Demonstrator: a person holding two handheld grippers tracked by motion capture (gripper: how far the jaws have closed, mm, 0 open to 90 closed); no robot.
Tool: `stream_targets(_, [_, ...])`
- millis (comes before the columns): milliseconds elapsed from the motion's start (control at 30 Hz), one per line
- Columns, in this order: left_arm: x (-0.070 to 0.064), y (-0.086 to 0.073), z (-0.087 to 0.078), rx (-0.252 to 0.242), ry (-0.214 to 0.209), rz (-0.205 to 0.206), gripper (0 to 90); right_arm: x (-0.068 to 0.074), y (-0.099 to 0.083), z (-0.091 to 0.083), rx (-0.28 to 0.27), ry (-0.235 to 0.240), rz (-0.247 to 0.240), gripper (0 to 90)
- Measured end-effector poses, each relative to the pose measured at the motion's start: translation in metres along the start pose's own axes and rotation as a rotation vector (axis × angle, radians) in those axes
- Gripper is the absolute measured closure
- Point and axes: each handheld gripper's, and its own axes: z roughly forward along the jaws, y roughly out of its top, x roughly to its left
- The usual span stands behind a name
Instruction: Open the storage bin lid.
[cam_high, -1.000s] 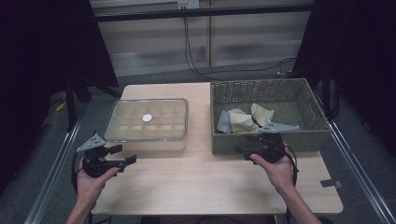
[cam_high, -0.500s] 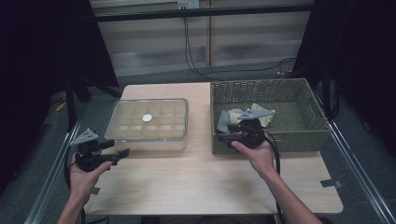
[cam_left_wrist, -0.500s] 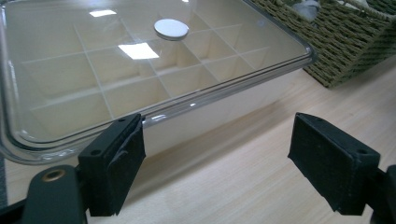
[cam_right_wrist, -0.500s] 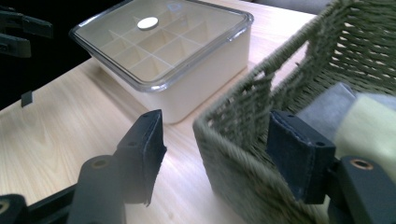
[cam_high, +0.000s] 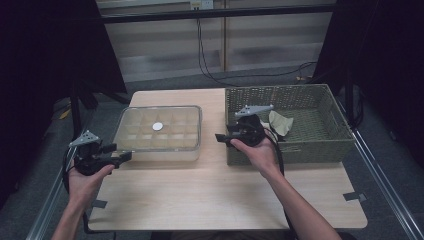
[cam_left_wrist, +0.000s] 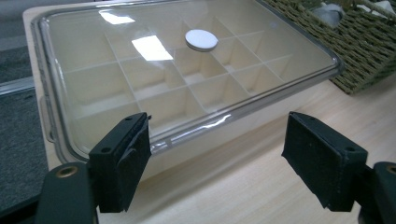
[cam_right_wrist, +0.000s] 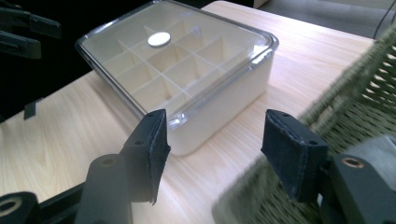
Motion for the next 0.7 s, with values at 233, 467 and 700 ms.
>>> stream_targets(233, [0.013, 0.009, 0.002, 0.009, 0.018, -0.021, 18.8, 0.0, 0.015, 0.02, 0.03, -0.002, 0.012, 37.8])
stream_targets(467, [0.028, 0.019, 0.007, 0.022, 0.006, -0.046, 18.8, -0.003, 0.029, 0.038, 0.058, 0.002, 0.038, 36.3])
stream_targets(700, [0.046, 0.028, 0.013, 0.035, -0.003, -0.087, 20.6, -0.01, 0.043, 0.06, 0.103, -0.001, 0.062, 34.9])
